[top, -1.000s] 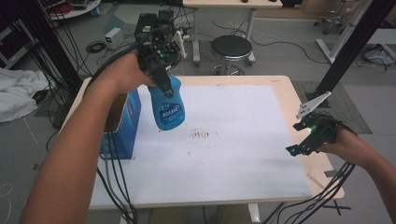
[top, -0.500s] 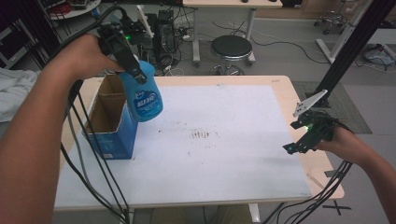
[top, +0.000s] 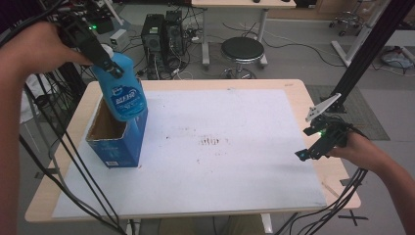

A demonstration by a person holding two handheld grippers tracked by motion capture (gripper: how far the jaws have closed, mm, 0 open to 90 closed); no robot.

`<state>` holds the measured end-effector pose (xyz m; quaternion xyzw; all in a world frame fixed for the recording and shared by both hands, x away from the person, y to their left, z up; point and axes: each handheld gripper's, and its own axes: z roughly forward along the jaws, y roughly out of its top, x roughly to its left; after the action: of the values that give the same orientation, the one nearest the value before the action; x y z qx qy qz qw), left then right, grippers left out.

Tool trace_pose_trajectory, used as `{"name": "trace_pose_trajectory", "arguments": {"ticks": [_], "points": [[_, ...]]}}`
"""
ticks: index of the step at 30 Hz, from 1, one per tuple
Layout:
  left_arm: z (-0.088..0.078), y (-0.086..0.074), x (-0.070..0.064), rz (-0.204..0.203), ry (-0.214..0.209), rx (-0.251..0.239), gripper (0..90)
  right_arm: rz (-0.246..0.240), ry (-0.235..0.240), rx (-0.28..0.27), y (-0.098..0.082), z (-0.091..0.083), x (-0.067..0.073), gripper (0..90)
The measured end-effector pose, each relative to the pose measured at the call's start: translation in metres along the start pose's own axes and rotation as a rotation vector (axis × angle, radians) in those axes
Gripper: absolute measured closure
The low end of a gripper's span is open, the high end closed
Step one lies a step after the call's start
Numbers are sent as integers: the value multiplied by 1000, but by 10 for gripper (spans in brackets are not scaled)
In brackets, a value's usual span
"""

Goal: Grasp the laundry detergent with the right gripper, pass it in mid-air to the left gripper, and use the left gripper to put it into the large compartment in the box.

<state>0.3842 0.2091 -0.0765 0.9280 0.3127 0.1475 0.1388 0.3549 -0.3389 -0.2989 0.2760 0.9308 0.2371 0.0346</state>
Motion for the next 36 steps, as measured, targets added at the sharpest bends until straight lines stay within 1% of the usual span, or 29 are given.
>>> {"name": "trace_pose_trajectory", "arguments": {"ticks": [2,4,7,8,13,19,20,21,22,23,24,25,26,27,30,32,33,34,35,36], "points": [[-3,-5,4,-13,9,-8,387,0,-5,-3,0,0,-1,9],[-4,-10,8,-16,19,-6,388,4,-6,-3,0,0,-2,9],[-3,-15,12,-9,27,12,388,8,-7,-2,0,1,-2,9],[-2,-17,13,-13,28,14,388,12,-5,3,1,1,-2,9],[3,-23,18,1,30,30,389,11,-9,4,2,2,-3,9],[10,-29,25,-4,27,42,389,17,-11,6,1,3,-4,9],[15,-32,28,-14,27,51,389,27,-11,8,1,4,-3,9],[18,-34,29,-15,28,53,389,23,-13,7,0,5,-4,9],[18,-34,29,-15,28,53,389,27,-11,11,0,5,-4,9],[24,-37,32,-17,33,59,389,26,-9,11,-1,6,-4,9],[24,-37,32,-17,33,59,389,28,-11,11,-1,7,-4,9],[32,-40,33,-19,34,72,389,31,-9,14,-1,7,-4,9],[37,-42,34,-19,32,74,389,36,-10,17,-2,8,-4,9],[41,-44,35,-23,31,79,389,35,-9,17,-2,9,-4,9],[55,-49,35,-13,28,86,389,37,-7,21,-2,10,-5,9],[65,-52,34,-13,20,83,389,39,-7,18,-3,11,-5,9],[65,-52,34,-13,20,83,389,38,-7,17,-3,12,-5,9],[77,-56,33,-6,16,86,389,42,-6,18,-4,13,-5,9],[77,-56,33,-6,16,86,389,39,-6,19,-4,14,-5,9],[88,-60,32,0,14,98,389,44,-6,21,-5,15,-4,9]]}}
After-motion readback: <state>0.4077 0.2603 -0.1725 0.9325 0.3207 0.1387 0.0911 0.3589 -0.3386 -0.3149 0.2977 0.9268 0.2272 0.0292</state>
